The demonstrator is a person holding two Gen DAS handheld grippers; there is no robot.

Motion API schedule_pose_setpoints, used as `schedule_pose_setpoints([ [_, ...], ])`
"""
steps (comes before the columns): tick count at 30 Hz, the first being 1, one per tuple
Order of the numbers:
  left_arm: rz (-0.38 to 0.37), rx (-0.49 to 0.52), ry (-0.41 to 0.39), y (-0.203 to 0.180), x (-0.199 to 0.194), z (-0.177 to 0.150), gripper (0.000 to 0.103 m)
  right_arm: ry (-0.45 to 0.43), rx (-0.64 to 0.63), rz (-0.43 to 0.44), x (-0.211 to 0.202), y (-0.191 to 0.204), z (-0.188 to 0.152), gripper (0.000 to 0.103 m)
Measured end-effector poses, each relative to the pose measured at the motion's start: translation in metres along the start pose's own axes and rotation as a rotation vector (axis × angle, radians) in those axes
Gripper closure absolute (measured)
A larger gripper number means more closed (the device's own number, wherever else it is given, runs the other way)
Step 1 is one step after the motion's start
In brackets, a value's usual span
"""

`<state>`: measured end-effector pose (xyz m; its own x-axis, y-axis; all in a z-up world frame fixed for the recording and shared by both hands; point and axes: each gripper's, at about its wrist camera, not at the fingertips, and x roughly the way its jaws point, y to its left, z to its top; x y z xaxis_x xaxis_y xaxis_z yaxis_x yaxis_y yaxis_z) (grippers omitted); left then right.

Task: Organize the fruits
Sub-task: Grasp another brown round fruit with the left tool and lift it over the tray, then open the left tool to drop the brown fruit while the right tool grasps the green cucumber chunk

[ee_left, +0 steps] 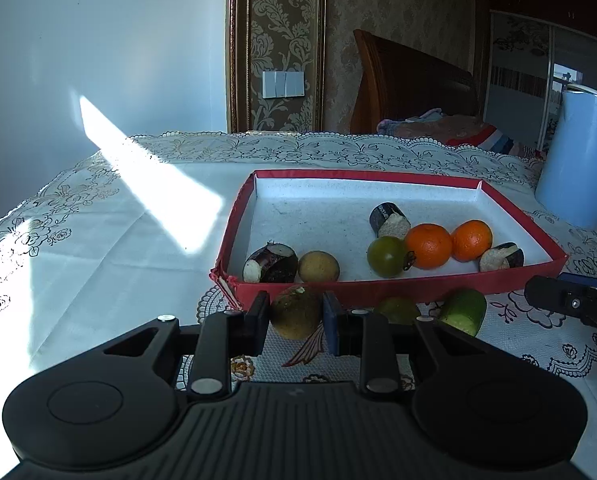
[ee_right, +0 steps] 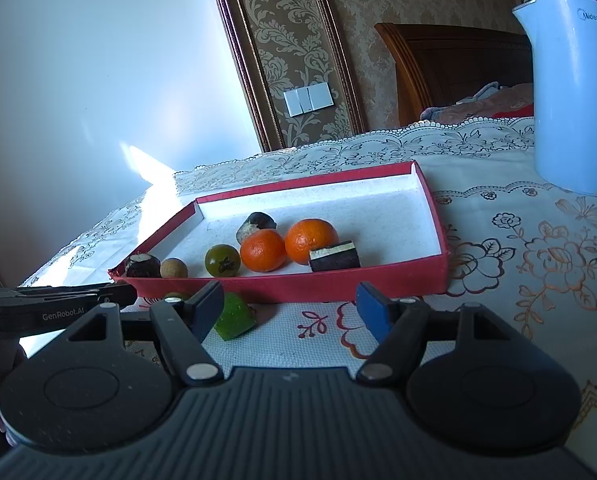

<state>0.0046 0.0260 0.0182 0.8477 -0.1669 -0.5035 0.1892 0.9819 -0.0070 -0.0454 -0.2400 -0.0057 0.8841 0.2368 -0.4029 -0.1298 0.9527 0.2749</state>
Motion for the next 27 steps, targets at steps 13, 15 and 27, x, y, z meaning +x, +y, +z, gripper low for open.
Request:
schedule_pose_setpoints([
  [13,0.04,0.011,-0.057,-0.024,0.033,0.042,0.076,0.007,0.003,-0.001,0.001,0.0,0.0,0.026],
  [15,0.041,0.013,-0.055,-0.024,0.035,0.041,0.076,0.008,0.002,0.0,0.002,0.0,0.0,0.026],
  [27,0.003,-0.003,-0.032,-0.013,0.022,0.027,0.072,0.025,-0.031,0.009,0.004,0.005,0.0,0.026],
])
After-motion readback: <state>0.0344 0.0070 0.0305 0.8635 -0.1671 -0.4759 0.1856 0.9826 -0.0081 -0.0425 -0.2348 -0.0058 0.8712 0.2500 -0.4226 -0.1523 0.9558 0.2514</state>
